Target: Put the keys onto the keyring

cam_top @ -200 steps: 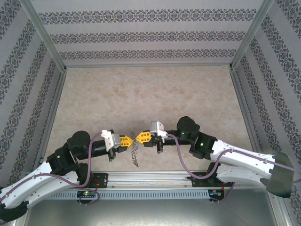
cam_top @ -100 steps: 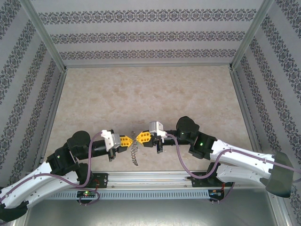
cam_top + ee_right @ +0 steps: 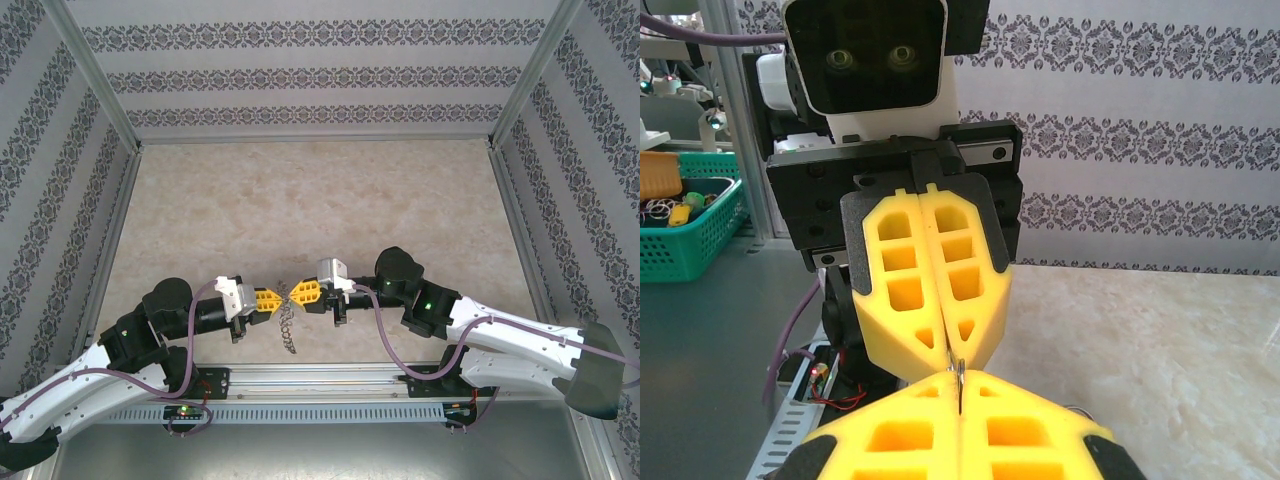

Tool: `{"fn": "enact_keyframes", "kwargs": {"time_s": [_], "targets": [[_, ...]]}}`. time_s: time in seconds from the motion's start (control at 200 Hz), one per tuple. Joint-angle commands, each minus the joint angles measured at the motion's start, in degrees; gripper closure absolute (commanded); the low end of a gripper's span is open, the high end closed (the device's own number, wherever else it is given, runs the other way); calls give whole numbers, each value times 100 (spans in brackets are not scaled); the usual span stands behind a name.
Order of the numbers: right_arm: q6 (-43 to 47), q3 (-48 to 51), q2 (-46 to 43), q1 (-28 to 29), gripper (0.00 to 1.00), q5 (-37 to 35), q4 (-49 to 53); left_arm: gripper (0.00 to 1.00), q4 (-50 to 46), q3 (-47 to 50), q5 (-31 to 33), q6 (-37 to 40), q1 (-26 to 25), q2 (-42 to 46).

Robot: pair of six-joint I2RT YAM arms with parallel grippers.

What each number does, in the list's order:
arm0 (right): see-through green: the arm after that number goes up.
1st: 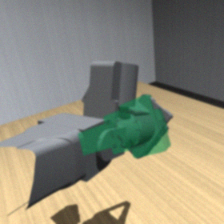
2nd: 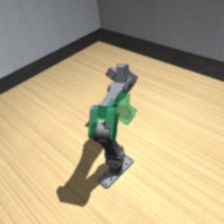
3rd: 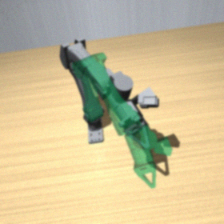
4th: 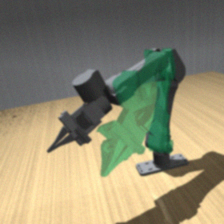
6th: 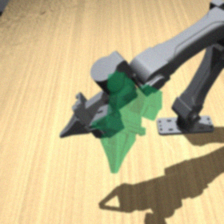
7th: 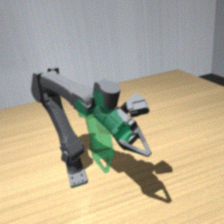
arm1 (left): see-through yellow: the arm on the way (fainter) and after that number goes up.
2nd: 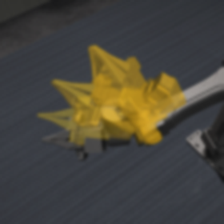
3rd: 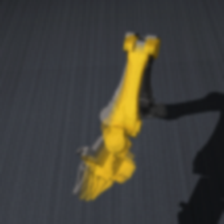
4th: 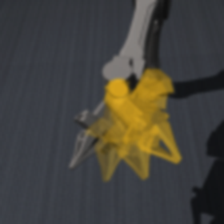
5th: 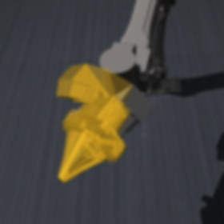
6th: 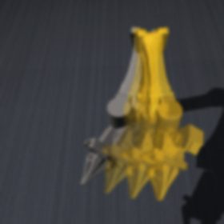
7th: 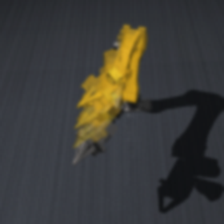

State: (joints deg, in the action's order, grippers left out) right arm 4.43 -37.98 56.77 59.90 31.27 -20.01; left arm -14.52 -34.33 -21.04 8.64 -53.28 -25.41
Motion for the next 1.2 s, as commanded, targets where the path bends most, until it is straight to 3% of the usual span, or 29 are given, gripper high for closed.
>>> {"fn": "enact_keyframes", "kwargs": {"time_s": [0.0, 0.385, 0.545, 0.749, 0.954, 1.194], "targets": [[29, -56, 47, 57, 100, 284, -179, 100, 402, -17, -84, 85, -78, 77], [44, 8, -149, 57, 100, 319, -162, 100, 366, -21, -145, 123, -78, 71], [75, 100, -351, 57, 100, 269, -100, 100, 103, -161, -645, 327, -78, 27], [221, 395, -861, 82, 100, 64, 92, 100, -782, -767, -1097, 796, -78, -700], [339, 762, -1445, 237, 100, -628, 184, 100, -534, -663, -896, 770, -78, -726], [542, 966, -1245, 844, 100, -1856, -178, 100, -547, -586, -822, 922, -69, -788]]}}
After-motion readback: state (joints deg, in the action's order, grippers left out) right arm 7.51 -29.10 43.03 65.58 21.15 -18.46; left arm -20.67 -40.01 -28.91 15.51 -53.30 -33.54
